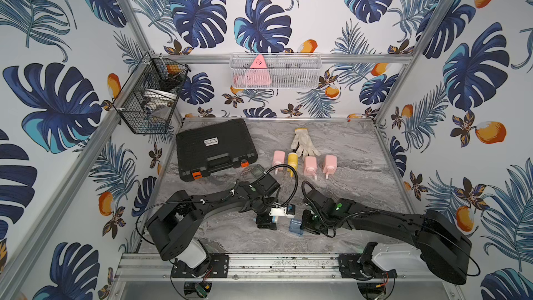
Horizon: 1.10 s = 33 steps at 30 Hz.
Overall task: Put the tray back into the pencil sharpener
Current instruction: Close the container of the pencil sharpener.
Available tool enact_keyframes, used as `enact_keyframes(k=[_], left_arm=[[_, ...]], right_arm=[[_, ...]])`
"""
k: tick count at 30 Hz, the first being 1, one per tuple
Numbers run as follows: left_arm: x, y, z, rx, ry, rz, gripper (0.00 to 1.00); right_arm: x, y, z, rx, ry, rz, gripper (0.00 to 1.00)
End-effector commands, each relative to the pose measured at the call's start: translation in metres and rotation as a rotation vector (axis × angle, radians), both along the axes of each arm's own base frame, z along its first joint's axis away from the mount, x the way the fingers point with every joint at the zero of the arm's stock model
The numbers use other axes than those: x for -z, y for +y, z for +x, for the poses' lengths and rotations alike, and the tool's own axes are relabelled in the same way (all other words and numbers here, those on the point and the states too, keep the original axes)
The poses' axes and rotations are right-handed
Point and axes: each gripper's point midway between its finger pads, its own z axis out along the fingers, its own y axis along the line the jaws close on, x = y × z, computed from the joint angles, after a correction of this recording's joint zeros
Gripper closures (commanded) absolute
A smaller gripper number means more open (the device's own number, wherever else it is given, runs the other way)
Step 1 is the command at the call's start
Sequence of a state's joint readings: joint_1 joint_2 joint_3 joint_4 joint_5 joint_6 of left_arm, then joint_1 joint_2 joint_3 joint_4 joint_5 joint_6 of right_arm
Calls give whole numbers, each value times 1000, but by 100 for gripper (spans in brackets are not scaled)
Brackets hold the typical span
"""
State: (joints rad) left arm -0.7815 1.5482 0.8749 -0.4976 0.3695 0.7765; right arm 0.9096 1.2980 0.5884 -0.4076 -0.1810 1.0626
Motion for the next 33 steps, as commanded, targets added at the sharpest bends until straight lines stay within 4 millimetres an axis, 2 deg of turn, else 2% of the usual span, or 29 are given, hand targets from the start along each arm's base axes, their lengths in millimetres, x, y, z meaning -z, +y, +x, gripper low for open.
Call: enact_keyframes(k=[1, 7, 12, 15, 23, 33], left_arm=[[-7, 2, -1, 3, 0, 7, 17], [-16, 18, 3, -16, -29, 40, 13], [-6, 40, 6, -20, -54, 142, 16], [-3, 42, 5, -19, -51, 149, 19], [2, 40, 7, -15, -56, 142, 37], [1, 31, 4, 13, -67, 80, 40]], right_arm=[[-3, 7, 3, 1, -8, 36, 75], [-5, 12, 4, -1, -13, 58, 73], [-6, 17, 7, 6, -14, 80, 74], [-5, 21, 7, 11, -8, 98, 73], [-3, 31, 9, 32, 4, 146, 74], [-1, 44, 15, 50, 14, 182, 74]])
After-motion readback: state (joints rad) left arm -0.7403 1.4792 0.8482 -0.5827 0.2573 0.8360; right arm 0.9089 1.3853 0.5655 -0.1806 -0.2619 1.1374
